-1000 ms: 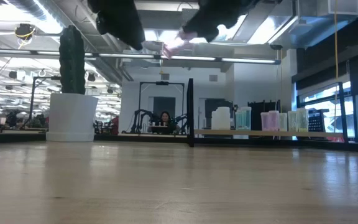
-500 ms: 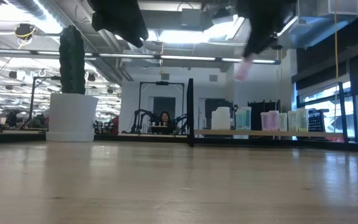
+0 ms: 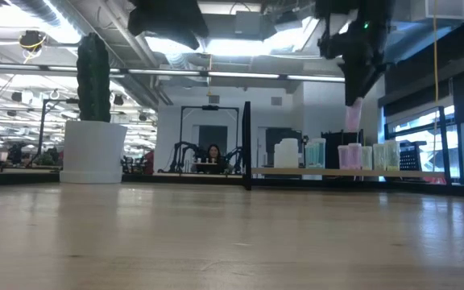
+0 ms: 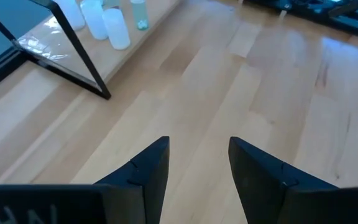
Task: Pick and place medicine bottles onto shelf by color
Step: Put the pink pill bottle on the shelf aligned with the other pink pill bottles
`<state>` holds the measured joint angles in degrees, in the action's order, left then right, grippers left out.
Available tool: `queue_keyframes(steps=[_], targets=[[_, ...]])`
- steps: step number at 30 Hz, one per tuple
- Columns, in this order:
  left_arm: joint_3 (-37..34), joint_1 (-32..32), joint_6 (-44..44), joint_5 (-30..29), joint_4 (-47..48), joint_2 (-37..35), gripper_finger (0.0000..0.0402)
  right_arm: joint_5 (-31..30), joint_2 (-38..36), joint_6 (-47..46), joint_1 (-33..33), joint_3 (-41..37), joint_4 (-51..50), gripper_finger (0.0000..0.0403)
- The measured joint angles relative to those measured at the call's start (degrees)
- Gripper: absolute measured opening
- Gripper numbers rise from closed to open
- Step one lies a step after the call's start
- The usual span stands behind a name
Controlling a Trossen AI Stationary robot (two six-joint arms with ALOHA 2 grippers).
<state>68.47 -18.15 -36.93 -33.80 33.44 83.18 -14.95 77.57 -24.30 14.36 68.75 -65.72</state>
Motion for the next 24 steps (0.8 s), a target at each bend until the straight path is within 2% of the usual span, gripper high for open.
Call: queue_keyframes(steps=[6,12,24], targets=[[-0.02,0.02,0.0,-0.02,-0.59,0.02,0.0159,-0.14,3.18,6.56,6.58,-0.85,0.34,0.0124],[-0.04,0.02,0.0,-0.02,-1.06,0.02,0.0159,0.06,3.57,8.52,12.5,-6.21,4.85,0.0124],[-0.04,0.02,0.0,-0.01,-1.1,0.02,0.0159,1.06,3.57,11.42,15.86,-8.55,8.95,0.0124]])
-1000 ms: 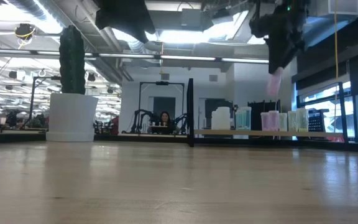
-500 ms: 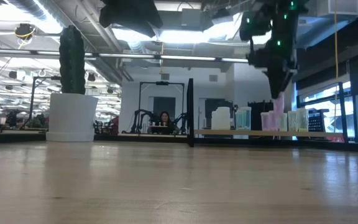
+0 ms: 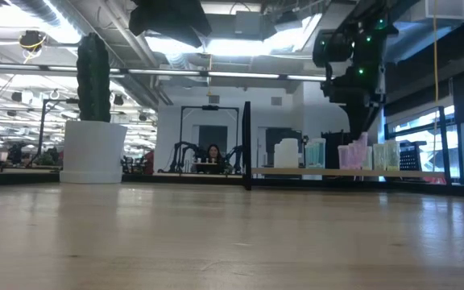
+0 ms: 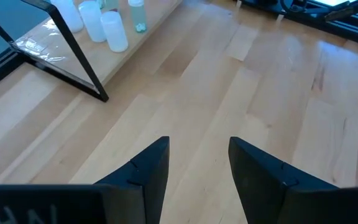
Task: Pick and place medicine bottles onto shelf by color
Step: Put the pink pill bottle on the shelf aligned with the other pink pill bottles
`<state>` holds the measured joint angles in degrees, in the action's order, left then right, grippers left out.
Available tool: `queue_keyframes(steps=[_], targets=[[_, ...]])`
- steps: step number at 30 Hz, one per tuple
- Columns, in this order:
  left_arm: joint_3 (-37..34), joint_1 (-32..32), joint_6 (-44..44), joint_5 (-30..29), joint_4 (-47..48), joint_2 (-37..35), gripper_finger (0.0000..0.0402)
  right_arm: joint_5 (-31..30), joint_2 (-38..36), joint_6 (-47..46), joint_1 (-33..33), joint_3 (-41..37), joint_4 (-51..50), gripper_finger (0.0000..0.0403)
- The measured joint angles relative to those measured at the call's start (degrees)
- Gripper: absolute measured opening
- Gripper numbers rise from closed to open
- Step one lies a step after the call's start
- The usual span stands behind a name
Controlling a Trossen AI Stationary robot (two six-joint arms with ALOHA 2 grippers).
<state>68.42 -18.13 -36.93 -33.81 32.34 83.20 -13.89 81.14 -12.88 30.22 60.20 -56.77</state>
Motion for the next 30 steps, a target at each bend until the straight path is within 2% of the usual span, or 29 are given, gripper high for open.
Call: queue_keyframes(steps=[2,7,10,30], targets=[[0.0,-0.02,-0.03,-0.71,-0.02,0.0,0.0159,0.0,0.0,0.46,0.51,-0.02,0.04,0.0124],[0.0,0.0,-1.77,-9.96,-0.07,0.0,0.0159,0.31,0.0,1.22,1.31,-0.02,0.02,0.0124],[0.0,0.0,-1.79,-12.74,-0.07,0.0,0.0159,1.25,0.0,1.4,1.44,-0.02,0.02,0.0124],[0.0,-0.07,-1.61,-12.81,-0.07,0.02,0.0159,1.03,-0.13,1.2,1.44,-4.44,4.65,0.0134]])
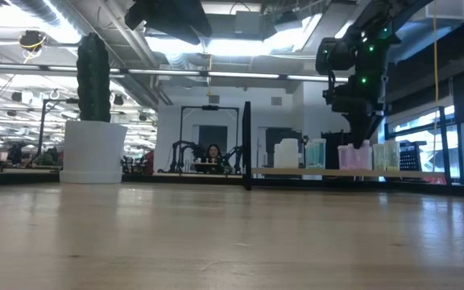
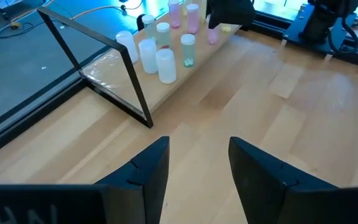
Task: Pick and place medicine bottles onto shelf by color
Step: Put the pink pill bottle on the shelf aligned with the other pink pill bottles, then return to Home Position
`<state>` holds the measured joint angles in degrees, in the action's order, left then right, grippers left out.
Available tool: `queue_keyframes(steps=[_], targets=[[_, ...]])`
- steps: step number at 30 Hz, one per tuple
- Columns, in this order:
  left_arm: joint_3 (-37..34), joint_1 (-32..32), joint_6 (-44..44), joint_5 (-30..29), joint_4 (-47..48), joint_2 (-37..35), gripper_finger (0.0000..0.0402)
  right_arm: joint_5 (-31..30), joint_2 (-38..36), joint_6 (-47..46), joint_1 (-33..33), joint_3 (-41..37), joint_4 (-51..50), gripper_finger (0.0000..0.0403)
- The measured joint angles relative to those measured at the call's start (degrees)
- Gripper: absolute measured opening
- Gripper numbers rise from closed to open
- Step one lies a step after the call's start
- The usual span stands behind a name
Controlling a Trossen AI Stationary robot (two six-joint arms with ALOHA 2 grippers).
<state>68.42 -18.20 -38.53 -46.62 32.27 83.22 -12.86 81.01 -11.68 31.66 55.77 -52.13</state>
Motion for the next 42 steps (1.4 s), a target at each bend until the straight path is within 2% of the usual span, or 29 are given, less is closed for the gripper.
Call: queue_keyframes(steps=[13,17,20,26,35,38,42], targets=[[0.0,0.0,0.1,0.0,0.0,0.0,0.0159,0.54,0.22,0.07,0.0,-0.3,1.65,0.0209],[0.0,0.0,0.1,0.0,0.01,0.0,0.0159,-2.75,0.22,0.08,0.0,-0.28,2.19,0.0231],[0.0,0.0,0.12,-0.01,0.02,0.0,0.0159,-4.39,0.22,0.57,0.0,-0.26,1.95,0.024],[0.0,0.02,0.12,-0.01,0.19,0.0,0.0159,-3.28,-1.12,2.59,-0.02,0.7,-0.36,0.0242],[0.0,-0.21,0.76,1.29,0.26,0.0,0.0159,-3.1,-7.01,-1.48,-1.65,7.2,-8.59,0.0212],[0.0,-0.22,2.99,2.66,0.26,0.0,0.0158,-3.05,-10.19,-2.21,-5.22,9.97,-9.95,0.0178],[0.0,-0.22,3.12,2.55,2.09,-2.25,0.014,-2.97,-14.99,-4.59,-11.82,13.64,-11.46,0.0103]])
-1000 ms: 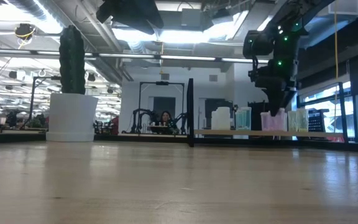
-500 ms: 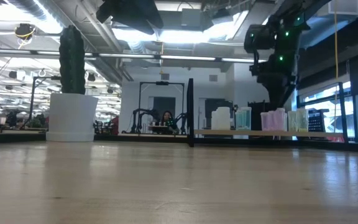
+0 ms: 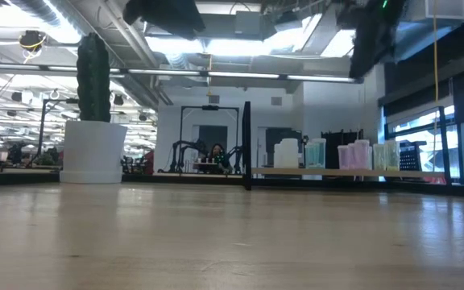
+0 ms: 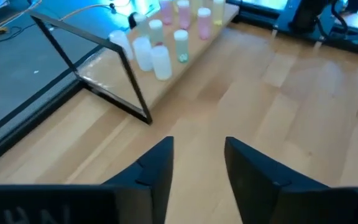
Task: Pick and place medicine bottles onto shelf by color
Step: Return to Home Position
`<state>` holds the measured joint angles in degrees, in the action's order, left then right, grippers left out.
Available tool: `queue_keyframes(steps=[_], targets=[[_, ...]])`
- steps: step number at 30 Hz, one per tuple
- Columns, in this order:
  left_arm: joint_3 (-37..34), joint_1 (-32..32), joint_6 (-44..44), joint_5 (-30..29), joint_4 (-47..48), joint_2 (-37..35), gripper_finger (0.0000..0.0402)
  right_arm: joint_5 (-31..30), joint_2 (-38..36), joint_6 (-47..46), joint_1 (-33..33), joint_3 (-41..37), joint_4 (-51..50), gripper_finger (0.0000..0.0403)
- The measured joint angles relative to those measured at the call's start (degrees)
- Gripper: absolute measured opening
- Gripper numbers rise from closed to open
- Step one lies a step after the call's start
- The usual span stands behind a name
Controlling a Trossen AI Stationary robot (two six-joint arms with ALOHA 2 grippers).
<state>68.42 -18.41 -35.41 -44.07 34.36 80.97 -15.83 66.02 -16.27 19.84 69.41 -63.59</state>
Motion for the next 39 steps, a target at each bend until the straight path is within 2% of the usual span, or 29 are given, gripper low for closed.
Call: queue_keyframes(steps=[3,5,8,10,15,20,22,24,28,34,37,39], targets=[[0.0,-0.15,-0.03,-0.31,2.05,-4.0,0.0107,0.06,-4.02,-1.89,-5.32,1.75,0.38,0.0035],[0.0,-0.52,-0.04,-0.32,4.52,-7.33,0.0078,0.07,-6.62,-2.68,-8.68,2.14,1.17,0.0011],[0.0,-1.87,-0.21,-1.68,9.16,-12.2,0.0027,0.04,-10.25,-2.98,-13.41,2.18,1.63,0.0009],[0.0,-3.34,-0.48,-2.87,12.8,-15.05,0.0008,0.06,-12.51,-2.99,-16.29,2.17,1.5,0.0005],[-0.26,-8.07,-7.16,-3.69,23.79,-20.91,0.0002,-0.97,-19.82,-2.78,-22.76,-0.19,4.1,0.0004],[-6.09,-15.58,-11.96,-10.13,22.09,-27.83,0.0001,-0.95,-29.66,-3.02,-27.86,-9.18,13.84,0.0003],[-9.32,-18.31,-12.39,-12.05,18.38,-31.14,0.0001,-0.35,-33.43,-3.01,-29.03,-12.42,17.15,0.0002],[-13.24,-20.23,-10.72,-12.6,11.3,-34.18,0.0001,2.85,-36.97,-2.77,-29.8,-15.31,21.3,0.0002],[-22.29,-21.11,0.93,-8.24,-10.1,-38.51,0.0,11.04,-41.71,-0.65,-30.5,-20.71,29.05,0.0002],[-35.02,-15.76,19.3,5.18,-40.07,-42.36,0.0,20.63,-47.66,1.51,-30.61,-30.15,41.1,0.0002],[-40.3,-10.45,22.32,13.83,-49.18,-43.1,0.0,24.64,-50.41,0.34,-30.61,-35.09,46.11,0.0002],[-42.64,-6.43,21.45,19.0,-50.97,-43.3,0.0,25.95,-52.63,0.18,-30.61,-37.85,47.22,0.0002]])
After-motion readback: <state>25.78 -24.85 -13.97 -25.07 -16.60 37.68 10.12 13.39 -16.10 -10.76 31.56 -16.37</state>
